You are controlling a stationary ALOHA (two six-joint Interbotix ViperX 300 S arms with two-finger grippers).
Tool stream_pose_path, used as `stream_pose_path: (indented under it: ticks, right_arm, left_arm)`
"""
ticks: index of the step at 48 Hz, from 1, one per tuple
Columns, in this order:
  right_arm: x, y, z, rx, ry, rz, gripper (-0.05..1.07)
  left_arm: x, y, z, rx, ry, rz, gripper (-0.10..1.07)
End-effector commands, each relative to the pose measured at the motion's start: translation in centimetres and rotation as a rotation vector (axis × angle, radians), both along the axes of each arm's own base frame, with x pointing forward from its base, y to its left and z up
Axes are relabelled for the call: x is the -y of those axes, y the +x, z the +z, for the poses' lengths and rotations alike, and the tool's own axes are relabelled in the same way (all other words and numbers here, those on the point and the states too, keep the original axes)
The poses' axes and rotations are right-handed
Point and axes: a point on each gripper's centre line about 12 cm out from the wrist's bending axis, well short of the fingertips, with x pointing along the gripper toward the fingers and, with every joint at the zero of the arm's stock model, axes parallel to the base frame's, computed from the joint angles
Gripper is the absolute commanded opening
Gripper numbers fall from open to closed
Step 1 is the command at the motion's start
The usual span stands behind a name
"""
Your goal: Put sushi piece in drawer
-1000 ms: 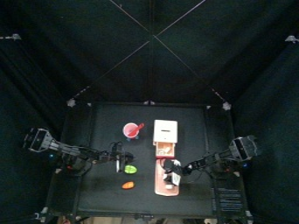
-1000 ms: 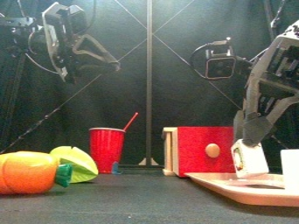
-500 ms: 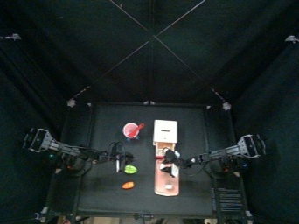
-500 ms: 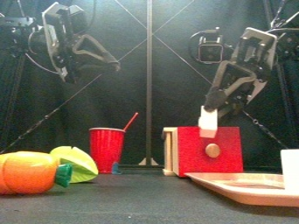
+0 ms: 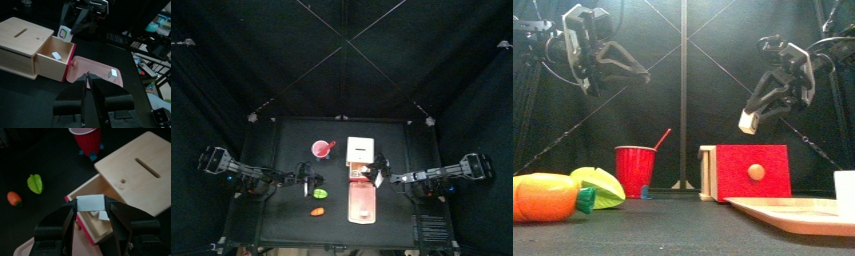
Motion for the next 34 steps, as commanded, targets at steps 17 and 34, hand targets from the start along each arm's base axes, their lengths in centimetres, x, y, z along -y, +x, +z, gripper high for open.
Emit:
stream_pose_path:
  ticks: [17,34]
  right_arm:
    - [0.12,-0.33,-0.06,0.001,-0.007,-0.028,0.73]
    - [0.06,-0.45,-0.15,-0.002,0.009,-0.050,0.96]
  left_arm:
    - [-0.05,0.51,0.55,0.020,0.001,0.006,0.56]
    - [-0.05,0.49,0.59,0.022,-0.001,0.007,0.56]
